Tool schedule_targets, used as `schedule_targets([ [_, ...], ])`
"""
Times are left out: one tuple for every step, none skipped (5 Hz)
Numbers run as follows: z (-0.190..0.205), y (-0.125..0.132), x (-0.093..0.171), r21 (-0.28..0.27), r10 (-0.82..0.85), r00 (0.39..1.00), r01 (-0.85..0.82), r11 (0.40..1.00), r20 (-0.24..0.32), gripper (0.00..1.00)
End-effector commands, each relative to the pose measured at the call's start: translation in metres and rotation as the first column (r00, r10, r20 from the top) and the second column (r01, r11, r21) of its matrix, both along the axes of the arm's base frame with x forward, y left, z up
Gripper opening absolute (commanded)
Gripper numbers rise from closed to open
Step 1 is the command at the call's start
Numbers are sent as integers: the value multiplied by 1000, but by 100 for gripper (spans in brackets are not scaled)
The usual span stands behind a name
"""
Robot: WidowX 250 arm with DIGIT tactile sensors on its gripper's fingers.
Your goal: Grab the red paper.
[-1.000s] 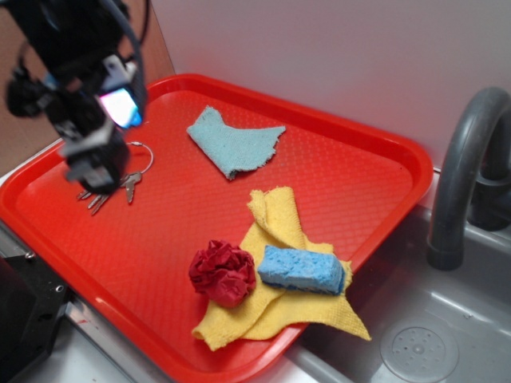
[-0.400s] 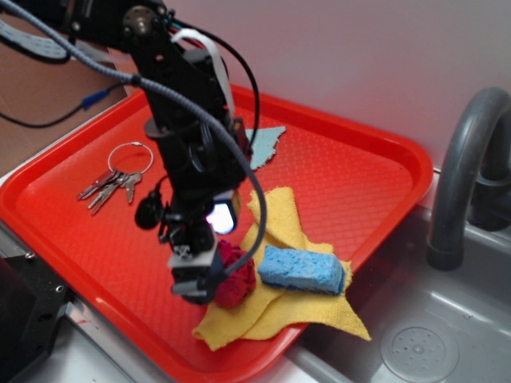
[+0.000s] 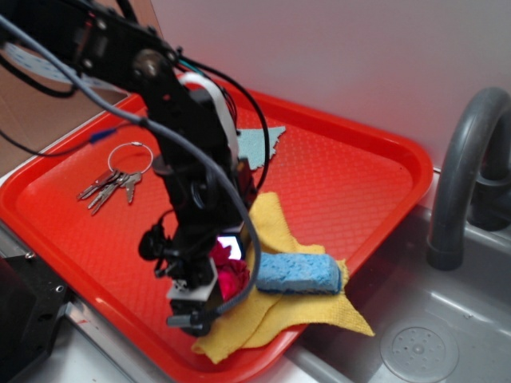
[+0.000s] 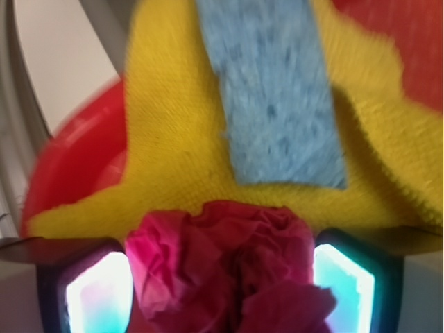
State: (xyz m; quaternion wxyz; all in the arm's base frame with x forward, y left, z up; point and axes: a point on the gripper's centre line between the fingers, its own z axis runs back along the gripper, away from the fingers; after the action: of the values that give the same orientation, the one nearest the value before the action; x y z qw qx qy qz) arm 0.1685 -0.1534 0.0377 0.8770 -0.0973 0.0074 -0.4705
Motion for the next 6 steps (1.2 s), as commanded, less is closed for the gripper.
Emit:
schedule_targets([
  [-8,1,-7,54,25,1000,-25,998,5,0],
  [8,6,-7,127,51,997,-57,990,50,0],
  [59,54,2,87,298,954,-294,952,-38,0],
  [109,79,4,165,527,850,-522,837,14,0],
  [127,89,-7,173,717,694,-716,676,70,0],
  [155,106,-12,139,815,574,-816,560,84,0],
])
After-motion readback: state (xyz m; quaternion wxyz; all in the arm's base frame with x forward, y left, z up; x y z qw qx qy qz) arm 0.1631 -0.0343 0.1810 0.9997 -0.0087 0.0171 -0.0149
